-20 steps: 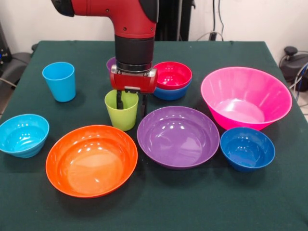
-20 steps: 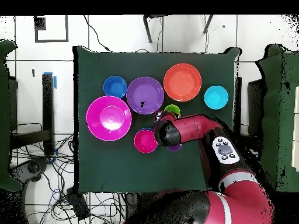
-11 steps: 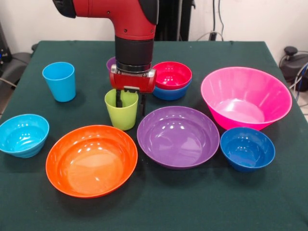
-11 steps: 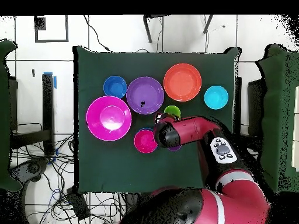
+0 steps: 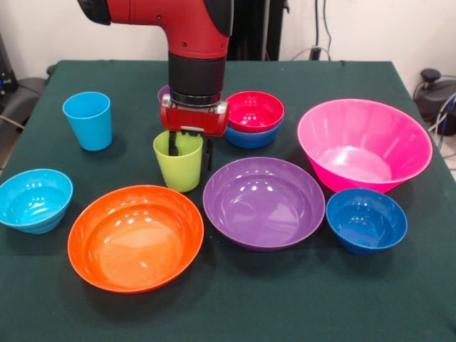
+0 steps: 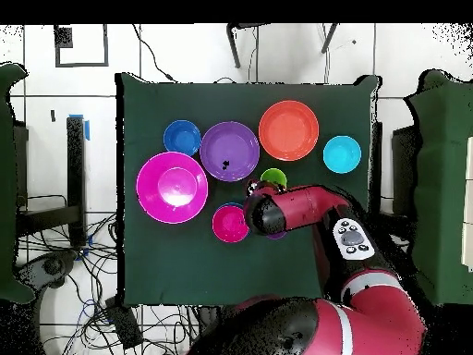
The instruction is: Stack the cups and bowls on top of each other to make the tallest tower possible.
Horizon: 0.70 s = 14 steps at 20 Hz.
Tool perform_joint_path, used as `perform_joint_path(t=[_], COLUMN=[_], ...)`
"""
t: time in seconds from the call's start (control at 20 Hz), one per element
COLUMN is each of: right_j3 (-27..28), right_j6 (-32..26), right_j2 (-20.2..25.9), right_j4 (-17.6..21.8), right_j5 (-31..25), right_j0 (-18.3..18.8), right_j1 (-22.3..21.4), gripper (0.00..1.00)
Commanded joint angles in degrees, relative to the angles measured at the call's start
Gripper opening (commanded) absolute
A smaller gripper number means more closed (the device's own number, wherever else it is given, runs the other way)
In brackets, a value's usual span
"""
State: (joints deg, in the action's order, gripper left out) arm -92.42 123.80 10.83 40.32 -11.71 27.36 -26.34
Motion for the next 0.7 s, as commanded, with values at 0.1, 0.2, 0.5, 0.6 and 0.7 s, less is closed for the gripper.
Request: perform_joint_path(t=[0.1,0.2,0.5,0.6,0.7], right_j3=[3.53,3.34,3.44,3.65,3.69], right_j6=[2.24,2.41,3.09,3.06,2.93], right_j2=[1.27,1.08,0.19,-0.19,-0.27], right_j4=[0.27,0.28,0.22,0.28,0.09], right_j5=[2.43,2.55,2.92,2.69,2.10], right_j0=[-1.89,-2.04,-2.76,-3.10,-3.17], right_j1=[0.24,0.06,-0.06,-0.19,-0.30], gripper=[1.00,1.00,1.00,1.00,1.00])
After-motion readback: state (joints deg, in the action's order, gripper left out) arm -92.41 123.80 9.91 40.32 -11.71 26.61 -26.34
